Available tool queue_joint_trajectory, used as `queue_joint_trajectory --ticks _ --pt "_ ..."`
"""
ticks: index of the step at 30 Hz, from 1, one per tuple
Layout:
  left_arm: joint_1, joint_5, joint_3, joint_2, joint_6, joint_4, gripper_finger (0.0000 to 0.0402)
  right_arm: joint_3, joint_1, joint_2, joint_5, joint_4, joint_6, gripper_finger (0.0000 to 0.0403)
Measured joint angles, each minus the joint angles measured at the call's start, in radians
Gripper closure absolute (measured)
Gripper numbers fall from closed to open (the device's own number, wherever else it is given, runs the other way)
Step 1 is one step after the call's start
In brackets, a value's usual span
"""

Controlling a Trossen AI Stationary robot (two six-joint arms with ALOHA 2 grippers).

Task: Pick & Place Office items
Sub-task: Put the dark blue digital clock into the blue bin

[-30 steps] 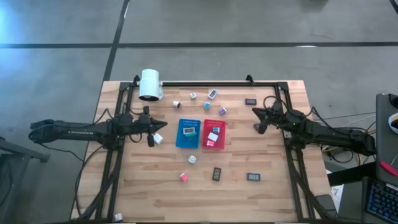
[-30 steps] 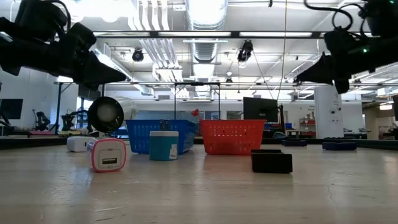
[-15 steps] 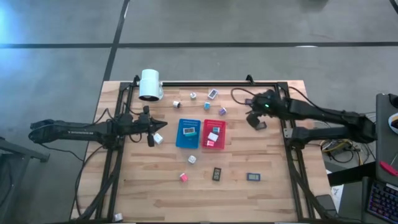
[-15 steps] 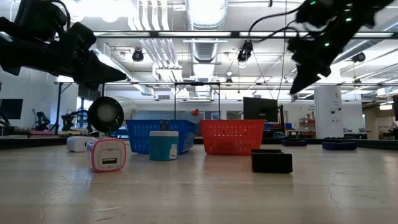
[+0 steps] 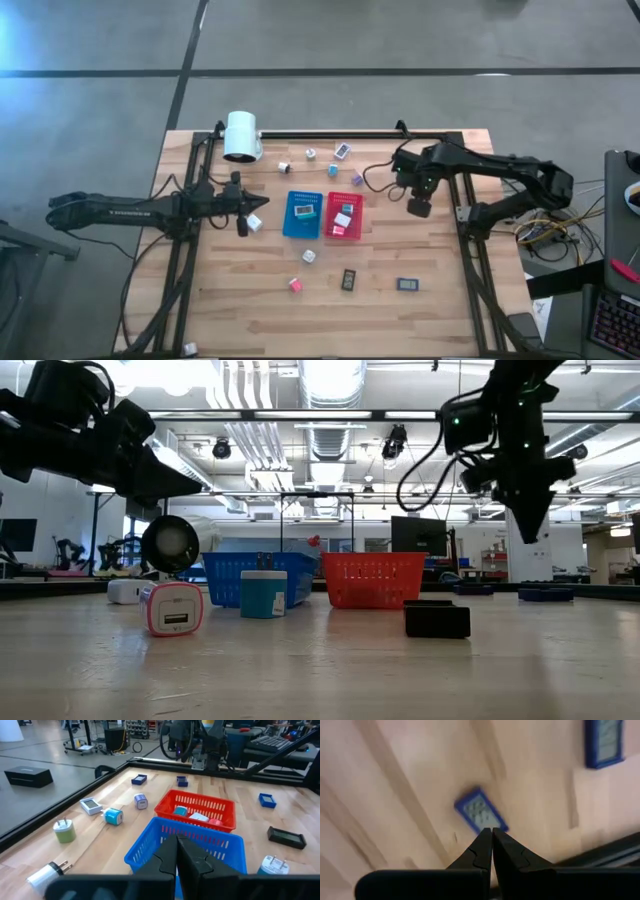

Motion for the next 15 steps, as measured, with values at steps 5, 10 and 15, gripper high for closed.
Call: queue_joint_trajectory --ticks 5,10,15 --pt "0.0 0.007 0.0 0.0 -0.014 0.0 0.039 -0.007 0.008 0.009 -0.165 -0.013 -0.025 0.0394" --pt "0.0 0.007 0.0 0.001 -0.014 0.0 0.039 -0.011 0.057 -0.011 -0.164 -0.014 -0.027 0.0394" --pt "0.0 0.007 0.0 0.002 -0.014 -0.004 0.039 -0.011 0.067 -0.016 -0.035 -0.012 -0.035 0.0393"
